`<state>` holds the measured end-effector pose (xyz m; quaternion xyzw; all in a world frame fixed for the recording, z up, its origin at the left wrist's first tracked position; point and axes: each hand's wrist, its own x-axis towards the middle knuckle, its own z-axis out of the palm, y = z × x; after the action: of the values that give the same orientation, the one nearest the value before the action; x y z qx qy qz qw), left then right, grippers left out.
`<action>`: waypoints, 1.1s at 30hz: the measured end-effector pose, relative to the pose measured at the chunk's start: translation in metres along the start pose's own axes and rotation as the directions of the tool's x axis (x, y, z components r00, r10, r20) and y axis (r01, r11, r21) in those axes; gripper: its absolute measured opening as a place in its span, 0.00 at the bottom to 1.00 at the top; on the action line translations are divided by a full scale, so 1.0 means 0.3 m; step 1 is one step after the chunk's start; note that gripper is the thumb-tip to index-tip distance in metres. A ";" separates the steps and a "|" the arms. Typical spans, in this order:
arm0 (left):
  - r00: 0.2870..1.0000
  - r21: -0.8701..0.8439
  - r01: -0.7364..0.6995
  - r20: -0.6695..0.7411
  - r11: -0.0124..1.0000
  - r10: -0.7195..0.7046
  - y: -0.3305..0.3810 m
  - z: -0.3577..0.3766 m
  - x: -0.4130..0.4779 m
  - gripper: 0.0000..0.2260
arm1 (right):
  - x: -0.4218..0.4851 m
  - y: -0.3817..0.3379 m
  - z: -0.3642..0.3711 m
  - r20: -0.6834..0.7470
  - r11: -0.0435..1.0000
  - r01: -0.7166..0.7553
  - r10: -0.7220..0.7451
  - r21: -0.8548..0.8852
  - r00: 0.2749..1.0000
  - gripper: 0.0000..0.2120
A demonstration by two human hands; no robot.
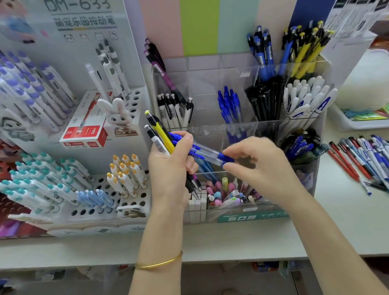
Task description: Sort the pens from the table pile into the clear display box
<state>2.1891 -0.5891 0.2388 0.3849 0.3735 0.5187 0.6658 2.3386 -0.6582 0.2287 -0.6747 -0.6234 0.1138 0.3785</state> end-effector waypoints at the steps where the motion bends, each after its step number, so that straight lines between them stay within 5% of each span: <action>1: 1.000 0.040 -0.006 0.020 0.999 0.005 0.002 0.005 0.005 0.04 | 0.013 -0.014 0.000 0.015 0.989 0.089 -0.088 -0.114 0.996 0.13; 3: 0.997 0.075 -0.001 0.076 0.997 -0.005 0.006 0.024 0.012 0.05 | 0.041 -0.051 0.003 0.076 0.981 0.130 -0.120 -0.147 0.990 0.19; 11: 0.962 0.187 0.023 0.264 0.982 -0.073 0.019 0.079 0.033 0.04 | 0.110 -0.074 0.011 0.147 0.945 0.037 0.012 -0.325 0.989 0.12; 14: 0.944 0.083 0.104 0.306 0.991 -0.124 0.028 0.087 0.040 0.13 | 0.132 -0.058 -0.014 -0.055 0.979 -0.009 -0.002 -0.203 0.998 0.06; 17: 0.940 0.011 0.205 0.275 0.979 -0.200 0.021 0.078 0.064 0.05 | 0.168 -0.051 -0.067 -0.384 0.999 -0.004 -0.015 -0.050 0.923 0.04; 19: 0.909 -0.059 0.320 0.301 0.946 -0.288 0.004 0.069 0.078 0.04 | 0.195 -0.051 -0.078 -0.462 0.999 0.013 -0.034 -0.049 0.886 0.05; 26: 0.815 -0.160 0.461 0.466 0.873 -0.345 -0.043 0.029 0.085 0.15 | 0.239 -0.061 -0.011 -0.454 0.968 0.000 -0.117 -0.250 0.883 0.06; 30: 0.803 -0.184 0.478 0.488 0.859 -0.342 -0.035 0.015 0.075 0.17 | 0.260 -0.056 -0.001 -0.269 0.879 -0.182 0.065 -0.440 0.961 0.09; 33: 0.803 -0.167 0.458 0.498 0.873 -0.326 -0.018 0.012 0.059 0.20 | 0.256 -0.064 0.004 -0.293 0.900 -0.197 0.081 -0.389 0.953 0.17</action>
<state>2.1978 -0.5733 0.2336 0.3113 0.2022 0.3107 0.8750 2.3384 -0.5879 0.2650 -0.7917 -0.5256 -0.0869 0.2991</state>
